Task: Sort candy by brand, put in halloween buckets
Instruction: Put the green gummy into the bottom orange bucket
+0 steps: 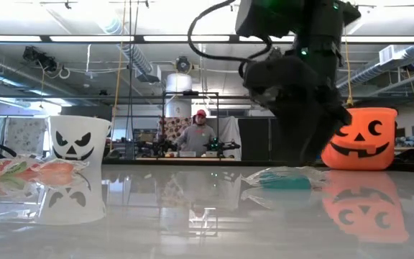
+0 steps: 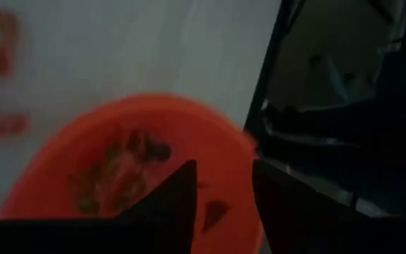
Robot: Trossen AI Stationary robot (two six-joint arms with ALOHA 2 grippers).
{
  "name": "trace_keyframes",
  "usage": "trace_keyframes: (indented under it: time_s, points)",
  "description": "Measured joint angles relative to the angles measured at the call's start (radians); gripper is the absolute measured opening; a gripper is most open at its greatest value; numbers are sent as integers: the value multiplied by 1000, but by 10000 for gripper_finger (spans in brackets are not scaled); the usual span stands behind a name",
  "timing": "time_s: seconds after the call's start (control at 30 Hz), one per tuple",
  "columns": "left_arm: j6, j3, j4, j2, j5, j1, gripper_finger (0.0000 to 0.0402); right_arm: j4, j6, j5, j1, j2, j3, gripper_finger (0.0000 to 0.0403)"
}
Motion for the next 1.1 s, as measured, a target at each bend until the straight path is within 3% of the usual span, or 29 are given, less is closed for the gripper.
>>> trace_keyframes:
  time_s: [0.23,0.4,0.5,0.63,0.8,0.97,1.1]
  points:
    - [77,103,-159,-1,-140,0,135,95,41,-26,3,-1,-69,153]
    - [83,114,-229,-5,-205,29,135,116,43,-36,0,-3,-86,64]
    - [85,114,-237,-5,-301,57,135,176,35,-36,1,-7,-78,14]
    - [108,114,-218,-5,-389,101,135,282,-26,-1,26,-3,-23,18]
    - [267,114,-78,-5,-382,157,135,406,-224,121,77,-4,100,6]
    - [368,114,51,-5,-379,224,143,440,-494,307,129,-5,236,8]
    - [485,114,129,-3,-380,295,159,438,-626,357,139,-5,314,6]
